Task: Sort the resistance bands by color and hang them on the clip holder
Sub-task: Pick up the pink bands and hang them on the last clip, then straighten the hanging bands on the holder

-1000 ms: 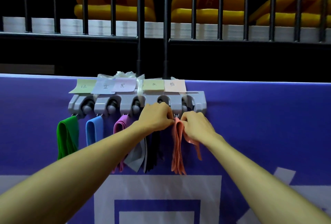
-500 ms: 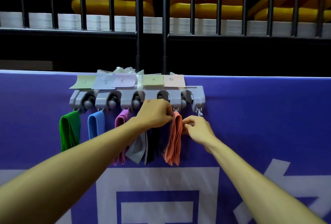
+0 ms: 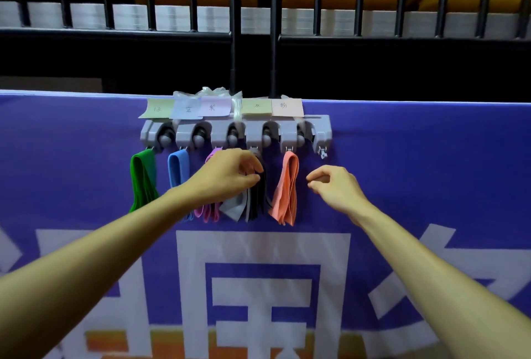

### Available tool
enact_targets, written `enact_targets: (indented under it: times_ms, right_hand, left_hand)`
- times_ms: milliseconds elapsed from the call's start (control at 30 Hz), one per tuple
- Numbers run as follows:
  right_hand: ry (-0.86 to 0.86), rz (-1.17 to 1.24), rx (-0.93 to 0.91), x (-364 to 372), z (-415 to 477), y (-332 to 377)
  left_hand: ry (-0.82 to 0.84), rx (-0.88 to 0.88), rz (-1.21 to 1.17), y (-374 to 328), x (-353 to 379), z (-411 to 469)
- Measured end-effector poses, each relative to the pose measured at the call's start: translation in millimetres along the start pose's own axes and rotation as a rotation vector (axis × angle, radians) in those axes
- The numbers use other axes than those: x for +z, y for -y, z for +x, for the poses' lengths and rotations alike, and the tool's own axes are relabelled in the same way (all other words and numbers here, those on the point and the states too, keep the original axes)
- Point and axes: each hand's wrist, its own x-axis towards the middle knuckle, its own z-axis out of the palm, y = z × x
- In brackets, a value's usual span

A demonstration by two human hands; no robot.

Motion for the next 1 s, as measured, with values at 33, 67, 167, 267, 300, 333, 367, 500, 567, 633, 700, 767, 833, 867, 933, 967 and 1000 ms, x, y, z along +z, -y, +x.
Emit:
enact_targets:
  times_ms: [33,67,167,267,300,333,367,500,567,633,700,767,833,867,933,967,1000]
  right_hand:
    - [-0.004,0.000,-0.010,1,-3,2]
    - [-0.010,0.003,-0.014,1,-7,4]
    - [-0.031,0.000,-0.009,4,-20,12]
    - [-0.067,-0.028,-0.009,10,-36,21]
    - [-0.076,-0.038,-0.014,13,-40,25]
    - [-0.079,-0.048,-0.018,15,-44,30]
    - [-0.080,-0.060,-0.020,18,-47,36]
    - [-0.079,-0.130,-0.029,31,-52,54]
    - [-0.063,-0.160,-0.039,38,-52,61]
    - [-0.052,-0.192,-0.047,44,-50,66]
    - [-0.058,-0.213,-0.058,49,-45,72]
    - [-0.063,-0.218,-0.069,54,-36,76]
    - [-0.069,-0.244,-0.089,58,-27,78]
    - [-0.072,-0.260,-0.099,60,-23,80]
    - [-0.073,-0.276,-0.099,62,-14,83]
    - [-0.063,-0.274,-0.093,63,-9,84]
    - [-0.046,-0.267,-0.084,62,-5,84]
  left_hand:
    - [0.002,-0.011,-0.013,2,-1,-6]
    - [0.003,-0.020,-0.018,4,-3,-11]
    - [0.014,-0.039,-0.034,11,-6,-26]
    - [0.024,-0.055,-0.092,18,-10,-38]
    - [0.018,-0.064,-0.128,20,-12,-41]
    - [0.009,-0.080,-0.168,23,-13,-44]
    - [0.003,-0.092,-0.196,25,-15,-47]
    - [0.008,-0.098,-0.218,38,-20,-54]
    - [0.010,-0.104,-0.240,44,-19,-55]
    - [0.021,-0.113,-0.261,49,-16,-56]
    - [0.043,-0.119,-0.280,50,-12,-56]
    - [0.026,-0.114,-0.265,48,-8,-51]
    - [0.000,-0.131,-0.265,45,-2,-43]
    - [-0.011,-0.143,-0.263,43,2,-37]
    - [-0.021,-0.170,-0.246,39,11,-26]
    - [-0.025,-0.185,-0.249,37,16,-21]
    - [-0.037,-0.198,-0.247,35,19,-17]
